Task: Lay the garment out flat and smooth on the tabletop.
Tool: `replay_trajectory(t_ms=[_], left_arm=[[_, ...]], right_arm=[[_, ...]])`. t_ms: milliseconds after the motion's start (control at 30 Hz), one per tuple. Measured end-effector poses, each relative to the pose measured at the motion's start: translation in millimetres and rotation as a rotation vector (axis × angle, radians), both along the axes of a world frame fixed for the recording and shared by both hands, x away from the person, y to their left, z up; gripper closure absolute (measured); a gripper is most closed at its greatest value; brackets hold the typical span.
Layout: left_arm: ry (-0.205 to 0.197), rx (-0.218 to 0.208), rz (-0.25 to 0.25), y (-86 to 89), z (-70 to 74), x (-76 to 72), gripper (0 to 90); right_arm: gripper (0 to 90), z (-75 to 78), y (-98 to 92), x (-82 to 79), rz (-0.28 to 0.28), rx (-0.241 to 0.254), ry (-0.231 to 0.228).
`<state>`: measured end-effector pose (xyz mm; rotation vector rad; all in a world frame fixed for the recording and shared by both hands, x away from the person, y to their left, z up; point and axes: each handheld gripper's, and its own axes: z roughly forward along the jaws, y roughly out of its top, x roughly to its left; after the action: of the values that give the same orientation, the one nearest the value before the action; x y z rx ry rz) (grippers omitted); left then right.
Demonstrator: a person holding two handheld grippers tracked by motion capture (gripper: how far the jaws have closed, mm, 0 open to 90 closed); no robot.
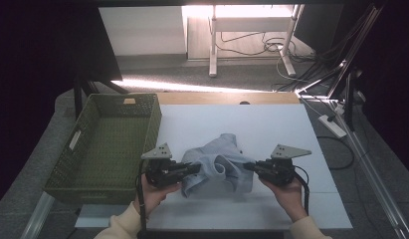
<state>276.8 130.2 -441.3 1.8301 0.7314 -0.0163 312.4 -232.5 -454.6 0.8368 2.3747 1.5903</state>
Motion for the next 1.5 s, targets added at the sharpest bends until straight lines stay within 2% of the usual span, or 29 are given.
replay_trajectory(t_ms=[33, 100, 300, 433, 467, 600, 667, 833, 1033, 1333, 1500], left_arm=[[0.006, -0.025, -0.004, 1.8, 1.1, 1.1, 84.7], [0.008, -0.046, -0.003, 5.1, 4.3, 3.1, 84.7], [-0.01, -0.079, 0.011, 11.3, 16.1, 9.1, 84.8], [-0.027, -0.114, 0.016, 15.9, 27.7, 14.3, 84.8], [-0.033, -0.122, 0.019, 17.1, 31.0, 15.3, 84.9], [-0.05, -0.143, 0.011, 20.5, 40.8, 17.6, 84.9], [-0.048, -0.154, 0.015, 21.7, 42.0, 18.4, 85.0], [-0.042, -0.169, 0.025, 24.1, 41.5, 20.5, 85.0], [-0.043, -0.17, 0.031, 26.3, 44.2, 23.4, 85.1], [-0.065, -0.203, 0.018, 31.3, 60.2, 23.1, 85.2], [-0.081, -0.239, 0.017, 35.0, 70.7, 23.4, 85.2]], right_arm=[[86.2, 2.6, 0.3, -0.6, 0.003, 0.011, -0.007], [86.2, 8.3, 0.0, -0.4, 0.007, 0.034, -0.017], [86.2, 24.2, 3.2, 4.5, 0.011, 0.07, -0.042], [86.2, 41.3, 6.1, 8.3, 0.015, 0.1, -0.072], [86.2, 50.6, 7.1, 9.2, 0.015, 0.124, -0.087], [86.2, 61.1, 9.1, 8.8, 0.018, 0.142, -0.112], [86.3, 64.2, 10.1, 8.7, 0.02, 0.158, -0.114], [86.3, 65.8, 12.4, 9.9, 0.021, 0.162, -0.116], [86.3, 64.2, 13.6, 10.9, 0.014, 0.18, -0.109], [86.3, 80.1, 14.8, 5.3, 0.026, 0.235, -0.143], [86.2, 98.0, 16.5, 1.8, 0.041, 0.262, -0.176]])
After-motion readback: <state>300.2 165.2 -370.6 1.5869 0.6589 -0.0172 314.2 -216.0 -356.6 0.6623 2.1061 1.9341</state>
